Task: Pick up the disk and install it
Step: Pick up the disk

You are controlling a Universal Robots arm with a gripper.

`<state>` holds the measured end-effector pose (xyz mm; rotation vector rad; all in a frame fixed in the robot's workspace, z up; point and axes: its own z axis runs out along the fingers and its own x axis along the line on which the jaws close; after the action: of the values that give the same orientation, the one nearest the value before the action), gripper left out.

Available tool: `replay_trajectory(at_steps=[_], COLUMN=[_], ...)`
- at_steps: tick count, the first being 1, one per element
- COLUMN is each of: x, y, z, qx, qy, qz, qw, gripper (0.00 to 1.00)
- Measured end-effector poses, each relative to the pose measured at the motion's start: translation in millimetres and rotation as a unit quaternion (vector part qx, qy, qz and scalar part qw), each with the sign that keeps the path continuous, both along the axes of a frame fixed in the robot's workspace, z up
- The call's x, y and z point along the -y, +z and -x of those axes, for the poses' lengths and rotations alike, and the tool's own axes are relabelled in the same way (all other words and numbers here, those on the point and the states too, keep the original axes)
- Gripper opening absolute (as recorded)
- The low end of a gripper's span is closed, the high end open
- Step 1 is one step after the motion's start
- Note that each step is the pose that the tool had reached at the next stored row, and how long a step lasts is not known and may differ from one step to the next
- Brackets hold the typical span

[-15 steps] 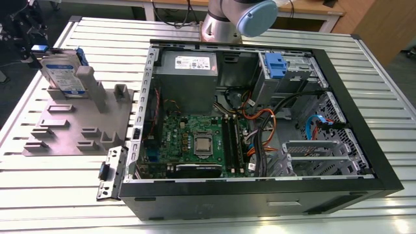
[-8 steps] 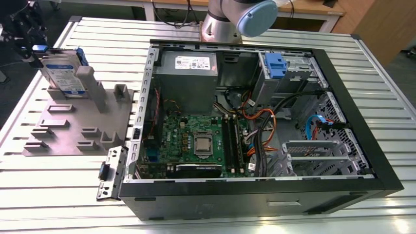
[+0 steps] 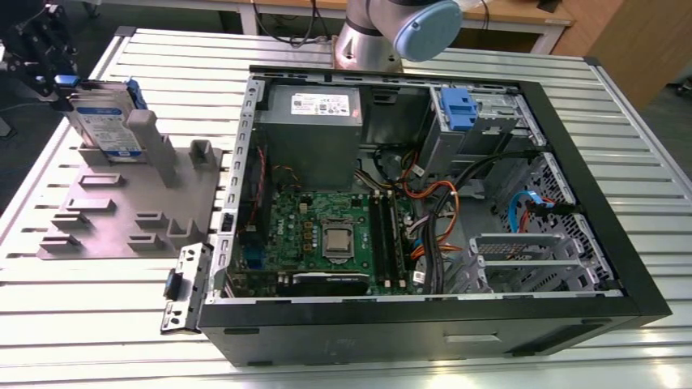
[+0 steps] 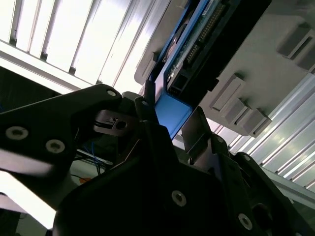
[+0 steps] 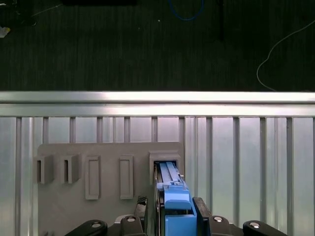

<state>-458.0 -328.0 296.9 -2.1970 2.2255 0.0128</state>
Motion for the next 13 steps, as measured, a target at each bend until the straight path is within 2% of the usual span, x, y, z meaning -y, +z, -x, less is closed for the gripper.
replay_trajectory(at_steps=[13], x=[0.0], y=[-6.6], z=[0.5], qx=[-0.0007], qy=[0.000], qz=[0.0001], qw=[1.00000], gripper=[0.48])
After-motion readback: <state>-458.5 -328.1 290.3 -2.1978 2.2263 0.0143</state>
